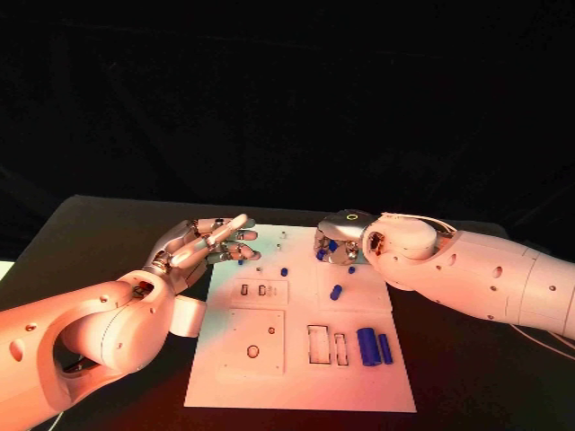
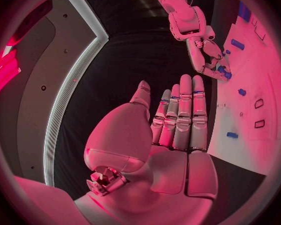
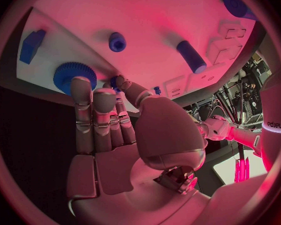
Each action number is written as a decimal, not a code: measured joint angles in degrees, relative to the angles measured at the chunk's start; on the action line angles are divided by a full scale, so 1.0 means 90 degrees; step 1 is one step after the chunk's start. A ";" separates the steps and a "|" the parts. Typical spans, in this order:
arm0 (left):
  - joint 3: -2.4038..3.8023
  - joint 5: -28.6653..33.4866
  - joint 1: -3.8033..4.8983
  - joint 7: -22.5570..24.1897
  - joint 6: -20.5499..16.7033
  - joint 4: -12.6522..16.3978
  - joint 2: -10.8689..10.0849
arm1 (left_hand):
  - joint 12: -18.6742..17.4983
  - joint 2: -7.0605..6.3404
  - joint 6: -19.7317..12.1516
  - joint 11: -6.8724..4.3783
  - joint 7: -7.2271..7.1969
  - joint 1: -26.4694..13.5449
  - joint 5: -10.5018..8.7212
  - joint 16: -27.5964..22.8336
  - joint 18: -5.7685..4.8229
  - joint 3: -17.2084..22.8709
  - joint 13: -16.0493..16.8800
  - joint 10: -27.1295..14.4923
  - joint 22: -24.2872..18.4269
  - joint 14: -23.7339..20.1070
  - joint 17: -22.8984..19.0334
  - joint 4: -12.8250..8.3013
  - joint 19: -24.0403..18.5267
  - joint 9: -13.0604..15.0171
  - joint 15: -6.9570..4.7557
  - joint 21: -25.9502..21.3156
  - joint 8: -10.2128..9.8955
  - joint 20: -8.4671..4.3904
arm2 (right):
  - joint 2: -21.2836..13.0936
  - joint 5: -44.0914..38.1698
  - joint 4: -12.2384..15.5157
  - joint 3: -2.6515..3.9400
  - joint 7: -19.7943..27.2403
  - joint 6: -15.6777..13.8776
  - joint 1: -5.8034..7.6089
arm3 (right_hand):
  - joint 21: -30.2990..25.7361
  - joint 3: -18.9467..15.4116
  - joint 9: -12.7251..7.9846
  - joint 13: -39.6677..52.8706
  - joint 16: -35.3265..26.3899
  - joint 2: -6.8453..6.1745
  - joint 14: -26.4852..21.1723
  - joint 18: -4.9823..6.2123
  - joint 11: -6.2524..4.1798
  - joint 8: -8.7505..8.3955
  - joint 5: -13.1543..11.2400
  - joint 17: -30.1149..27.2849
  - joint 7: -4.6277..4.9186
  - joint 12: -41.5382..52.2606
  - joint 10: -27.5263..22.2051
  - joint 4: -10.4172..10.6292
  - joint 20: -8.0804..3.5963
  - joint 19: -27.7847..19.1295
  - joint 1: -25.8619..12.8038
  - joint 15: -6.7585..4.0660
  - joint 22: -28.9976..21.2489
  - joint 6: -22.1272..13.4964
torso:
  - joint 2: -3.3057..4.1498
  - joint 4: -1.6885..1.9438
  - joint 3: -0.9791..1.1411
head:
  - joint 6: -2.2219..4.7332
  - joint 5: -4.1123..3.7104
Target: Assemble the parts on the task board
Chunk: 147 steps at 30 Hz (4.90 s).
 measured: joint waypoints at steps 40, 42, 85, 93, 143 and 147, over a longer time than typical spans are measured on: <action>0.0000 -0.0001 0.0003 -0.0066 0.0035 -0.0037 0.0043 | -0.0023 0.0083 0.0000 0.0023 0.0000 0.0083 0.0000 -0.0134 0.0000 -0.0001 0.0009 -0.0023 -0.0020 0.0000 -0.0012 -0.0036 -0.0023 0.0000 0.0000 -0.0050 0.0001 0.0023 | 0.0961 0.0208 -0.0774 0.0038 -0.0304 -0.1669 0.0015 | 0.0399 0.0328 0.0014 0.0006 0.0416 0.0036 0.0000 -0.0067 -0.0023 0.0048 -0.0203 0.0386 -0.0003 0.0008 0.0246 0.0157 -0.0032 0.0142 0.0041 0.0000 0.0533 0.0196 | 0.0053 0.0024 -0.0043 | 0.0148 0.0032; 0.0000 -0.0002 0.0003 -0.0068 0.0036 -0.0045 0.0059 | -0.0023 0.0084 0.0000 0.0022 0.0000 0.0084 0.0000 -0.0137 0.0000 -0.0001 0.0009 -0.0022 -0.0020 0.0000 -0.0012 -0.0036 -0.0023 0.0000 0.0000 -0.0050 0.0001 0.0023 | 0.1019 0.0221 -0.0844 0.0038 -0.0321 -0.1682 0.0015 | 0.0399 0.0328 0.0014 0.0006 0.0416 0.0036 0.0000 -0.0067 -0.0023 0.0048 -0.0203 0.0386 -0.0003 0.0008 0.0246 0.0156 -0.0032 0.0142 0.0041 0.0000 0.0533 0.0194 | 0.0063 0.0028 -0.0051 | 0.0156 0.0018; 0.0000 -0.0004 0.0004 -0.0095 0.0047 -0.0109 0.0129 | -0.0061 0.0084 0.0000 0.0022 0.0000 0.0084 0.0000 -0.0178 0.0000 0.0000 0.0007 -0.0022 -0.0030 0.0000 -0.0017 -0.0035 -0.0022 0.0000 0.0000 -0.0049 -0.0020 0.0022 | 0.1449 0.0409 -0.1303 0.0037 -0.0396 -0.1562 0.0004 | 0.0290 0.0018 -0.0073 -0.0010 0.0193 -0.0432 -0.0126 -0.0054 0.0251 -0.0085 -0.0270 -0.0117 0.0265 -0.0024 -0.0935 0.0516 0.0186 -0.0076 -0.0109 0.0195 0.0193 -0.0893 | 0.0137 0.0036 -0.0093 | 0.0083 0.0070; -0.0001 -0.0005 0.0006 -0.0096 0.0046 -0.0163 0.0096 | -0.0061 0.0084 0.0000 0.0022 0.0000 0.0084 0.0000 -0.0178 0.0000 0.0000 0.0007 -0.0022 -0.0033 0.0000 -0.0016 -0.0035 -0.0022 0.0000 0.0000 -0.0049 -0.0024 0.0022 | 0.0879 0.0494 -0.0686 0.0078 -0.0389 -0.1734 0.0003 | 0.0290 -0.0056 -0.0036 0.0014 0.0169 -0.0438 -0.0126 -0.0052 0.0242 -0.0085 -0.0215 -0.0130 0.0267 0.0070 -0.0806 0.0549 0.0208 -0.0098 -0.0060 0.0195 0.0215 -0.0882 | 0.0125 -0.0012 -0.0067 | 0.0089 0.0099; -0.0002 -0.0005 0.0010 -0.0103 0.0078 -0.0335 0.0147 | -0.0061 0.0116 0.0000 0.0022 -0.0001 0.0116 0.0000 -0.0204 -0.0001 0.0019 0.0006 -0.0022 -0.0038 0.0000 -0.0015 -0.0055 -0.0022 0.0001 0.0000 -0.0049 -0.0022 0.0022 | -0.0221 0.2323 -0.0243 0.0227 -0.1195 -0.0441 -0.0071 | 0.1548 -0.1967 0.0038 0.4325 0.2339 -0.0305 -0.0011 -0.0297 -0.0136 0.0125 0.0731 0.2649 0.0091 0.4337 0.0246 0.1692 -0.0032 0.0712 0.0334 -0.0079 0.2309 -0.1302 | -0.0022 -0.0193 0.0034 | 0.0007 0.0120; -0.0002 -0.0005 0.0010 -0.0105 0.0081 -0.0343 0.0152 | -0.0061 0.0116 0.0000 0.0022 -0.0001 0.0116 0.0000 -0.0204 -0.0001 0.0007 0.0006 -0.0022 -0.0037 0.0000 -0.0016 -0.0068 -0.0022 0.0001 0.0000 -0.0072 -0.0022 0.0022 | -0.0164 0.2338 -0.0329 0.0227 -0.1195 -0.0444 -0.0073 | 0.1559 -0.1967 0.0046 0.4372 0.2363 -0.0269 -0.0011 -0.0298 -0.0137 0.0131 0.0731 0.2675 0.0081 0.4375 0.0246 0.1692 -0.0050 0.0731 0.0370 -0.0079 0.2350 -0.1273 | -0.0024 -0.0196 0.0036 | -0.0001 0.0120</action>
